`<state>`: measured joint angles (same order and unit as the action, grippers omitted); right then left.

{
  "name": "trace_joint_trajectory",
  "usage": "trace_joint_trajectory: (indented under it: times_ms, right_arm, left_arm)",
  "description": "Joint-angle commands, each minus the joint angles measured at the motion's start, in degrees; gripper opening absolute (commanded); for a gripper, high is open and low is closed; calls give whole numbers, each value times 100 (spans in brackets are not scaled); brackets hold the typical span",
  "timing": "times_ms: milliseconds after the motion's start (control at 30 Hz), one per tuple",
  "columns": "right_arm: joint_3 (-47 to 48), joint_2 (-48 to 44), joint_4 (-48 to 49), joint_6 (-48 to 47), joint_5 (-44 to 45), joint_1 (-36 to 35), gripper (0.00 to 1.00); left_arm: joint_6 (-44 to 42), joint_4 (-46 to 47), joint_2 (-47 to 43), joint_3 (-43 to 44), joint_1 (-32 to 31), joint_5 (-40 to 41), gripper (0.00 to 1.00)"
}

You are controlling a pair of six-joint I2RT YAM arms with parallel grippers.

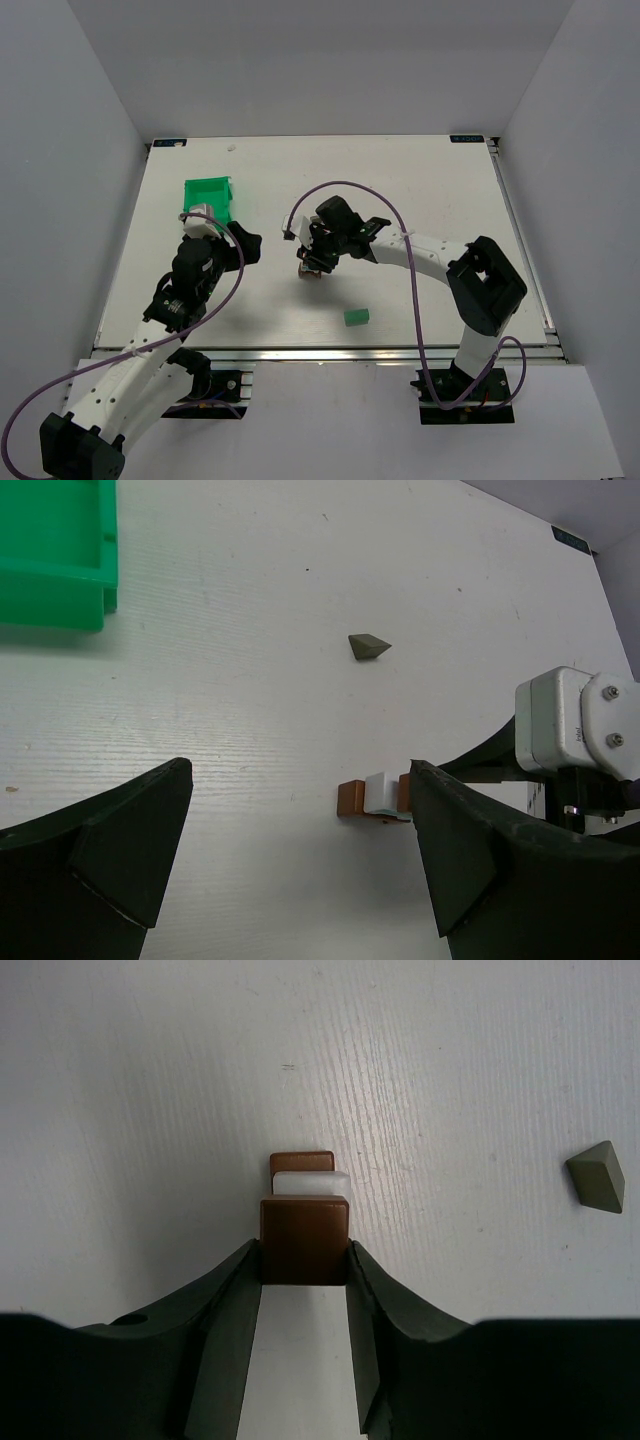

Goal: Build the wood block tower

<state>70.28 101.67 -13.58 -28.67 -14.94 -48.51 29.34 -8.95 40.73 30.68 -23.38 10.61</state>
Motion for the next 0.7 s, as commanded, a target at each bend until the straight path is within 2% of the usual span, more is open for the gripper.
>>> trace_joint_trajectory:
  times_ms: [0,433,667]
  right_arm:
    - [-76,-33,23,45,-44,-27,44]
    - [-155,2,163,54,-26,-9,45]
    - [-181,-42,242,54,-79,-9,51]
  left_arm:
    - [-60,69,-21,-35,26,-68,98]
    - [-78,60,58,26,17,-68,98]
    - [-104,69,84,35,17,-86,98]
